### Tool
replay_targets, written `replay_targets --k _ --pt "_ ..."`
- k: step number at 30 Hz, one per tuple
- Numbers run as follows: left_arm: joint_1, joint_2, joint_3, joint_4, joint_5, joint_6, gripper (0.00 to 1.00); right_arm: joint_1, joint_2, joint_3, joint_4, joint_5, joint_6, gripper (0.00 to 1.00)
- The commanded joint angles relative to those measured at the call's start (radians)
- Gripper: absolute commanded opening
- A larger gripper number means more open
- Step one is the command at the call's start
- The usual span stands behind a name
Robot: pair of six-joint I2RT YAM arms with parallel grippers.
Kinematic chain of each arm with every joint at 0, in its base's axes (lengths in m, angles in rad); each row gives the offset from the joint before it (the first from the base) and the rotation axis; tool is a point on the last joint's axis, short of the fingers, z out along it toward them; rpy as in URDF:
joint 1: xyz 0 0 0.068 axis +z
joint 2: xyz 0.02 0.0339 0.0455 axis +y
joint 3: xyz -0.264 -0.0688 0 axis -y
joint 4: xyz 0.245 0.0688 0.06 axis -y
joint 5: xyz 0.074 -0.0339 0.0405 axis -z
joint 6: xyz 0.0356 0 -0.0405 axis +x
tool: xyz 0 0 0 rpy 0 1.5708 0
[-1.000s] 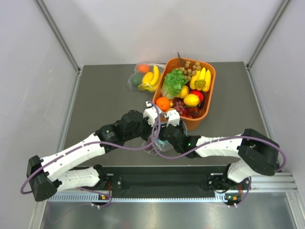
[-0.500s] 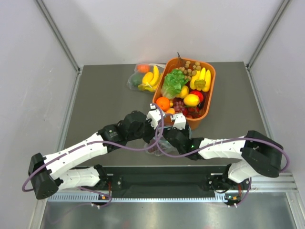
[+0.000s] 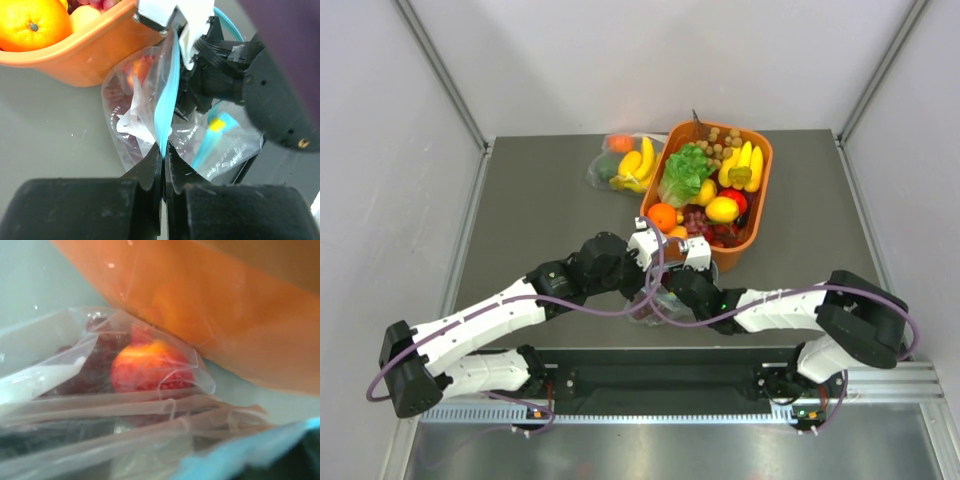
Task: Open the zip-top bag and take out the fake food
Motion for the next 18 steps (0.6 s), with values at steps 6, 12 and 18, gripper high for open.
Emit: replay_targets --k 6,12,18 --pt "-0.001 -0.012 0.014 0.028 -0.080 0.011 0.01 -0.028 -0.294 -0.160 -0.101 -0.001 -0.023 0.18" --pt "-0.003 0.009 0.021 0.016 -0.096 0.010 0.01 -0.021 -0.593 -0.224 -0.186 -0.157 -0.003 0.21" --pt "-0.003 0.014 0.018 0.014 -0.108 0.013 0.01 -0.017 -0.773 -0.247 -0.256 -0.298 0.015 0.21"
